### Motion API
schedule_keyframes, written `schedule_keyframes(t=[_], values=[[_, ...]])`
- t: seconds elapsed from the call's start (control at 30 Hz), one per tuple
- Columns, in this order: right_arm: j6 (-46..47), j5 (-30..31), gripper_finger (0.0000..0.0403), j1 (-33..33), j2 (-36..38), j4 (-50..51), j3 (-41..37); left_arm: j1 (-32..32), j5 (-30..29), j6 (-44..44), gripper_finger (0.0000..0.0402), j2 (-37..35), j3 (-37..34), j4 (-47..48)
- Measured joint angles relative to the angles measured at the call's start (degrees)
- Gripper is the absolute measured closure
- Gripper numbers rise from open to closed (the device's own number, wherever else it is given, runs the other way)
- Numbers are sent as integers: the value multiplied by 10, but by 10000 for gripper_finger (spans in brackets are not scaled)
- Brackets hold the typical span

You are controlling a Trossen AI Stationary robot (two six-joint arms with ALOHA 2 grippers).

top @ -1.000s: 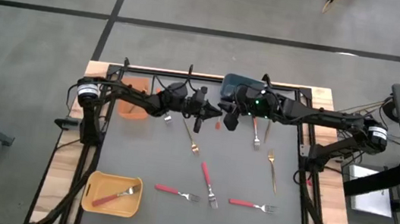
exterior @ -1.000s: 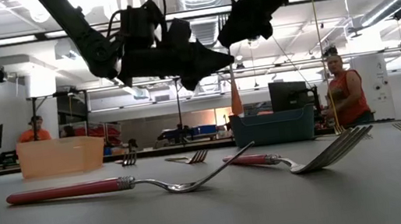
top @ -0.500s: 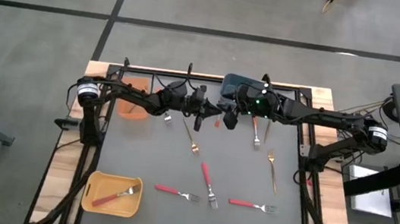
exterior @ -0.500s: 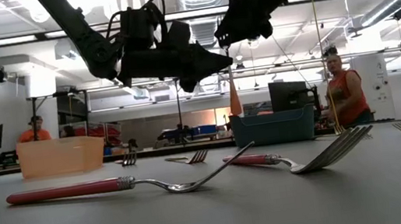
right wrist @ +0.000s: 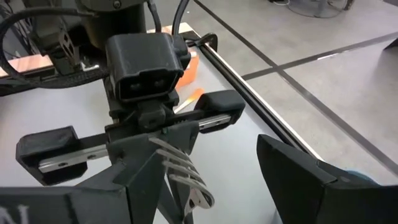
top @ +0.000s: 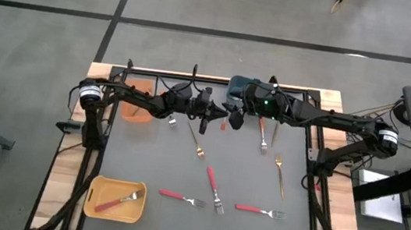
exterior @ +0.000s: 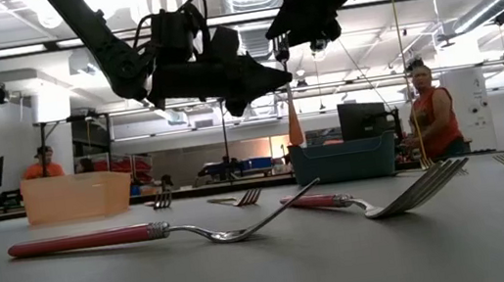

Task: Sort silverware by color (type)
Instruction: Put the orange fork into the blue bin

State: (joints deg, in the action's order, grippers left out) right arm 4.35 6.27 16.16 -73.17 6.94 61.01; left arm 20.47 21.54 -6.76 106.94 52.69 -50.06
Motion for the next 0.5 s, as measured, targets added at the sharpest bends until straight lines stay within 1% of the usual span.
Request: schedule_keyframes(t=[0.3,0.5], values=[[4,3,165,0,0,1,9,2,-1,0,402,0,0,5],[21,14,164,0,0,9,33,20,-7,-4,402,-5,-5,5]])
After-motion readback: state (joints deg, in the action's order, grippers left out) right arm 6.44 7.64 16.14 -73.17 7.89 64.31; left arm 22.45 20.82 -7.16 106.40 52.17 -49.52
